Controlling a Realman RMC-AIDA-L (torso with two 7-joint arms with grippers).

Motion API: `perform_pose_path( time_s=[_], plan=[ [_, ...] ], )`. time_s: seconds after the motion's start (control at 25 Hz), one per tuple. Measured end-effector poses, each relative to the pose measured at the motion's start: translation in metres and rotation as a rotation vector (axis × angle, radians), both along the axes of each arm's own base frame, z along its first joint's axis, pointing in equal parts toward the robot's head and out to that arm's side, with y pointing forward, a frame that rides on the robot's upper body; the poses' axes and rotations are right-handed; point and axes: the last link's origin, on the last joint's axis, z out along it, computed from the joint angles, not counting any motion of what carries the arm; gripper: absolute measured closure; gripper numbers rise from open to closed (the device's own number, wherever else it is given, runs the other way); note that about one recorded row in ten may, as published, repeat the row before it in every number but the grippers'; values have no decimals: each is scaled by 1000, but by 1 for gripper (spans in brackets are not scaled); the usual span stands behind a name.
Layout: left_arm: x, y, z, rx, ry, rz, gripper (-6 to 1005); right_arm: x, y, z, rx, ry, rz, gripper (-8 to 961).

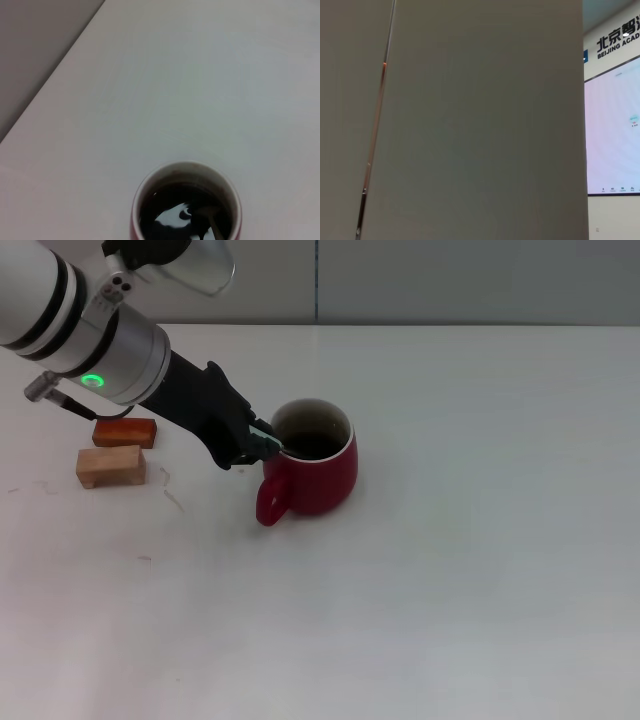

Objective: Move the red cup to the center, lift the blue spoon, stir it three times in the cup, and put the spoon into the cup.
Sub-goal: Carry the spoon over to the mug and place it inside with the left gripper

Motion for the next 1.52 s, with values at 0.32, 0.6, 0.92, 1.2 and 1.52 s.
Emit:
perform_pose_path(
  time_s=[0.32, 0.6, 0.92, 1.2, 1.52],
  plan=[
    [10, 0, -6, -14, -91, -11, 827, 0, -1, 0, -2, -1, -1, 339],
    [12, 7, -12, 31, -139, -16, 828, 0, -1, 0, -1, -1, -1, 340],
    [8, 14, -9, 96, -152, -13, 828, 0, -2, 0, 1, -3, 1, 340],
    [2, 14, 0, 119, -120, -12, 828, 0, -2, 0, 3, -4, 2, 340],
    [-1, 2, 4, 70, -82, -12, 828, 0, -2, 0, 2, -4, 3, 340]
  ],
)
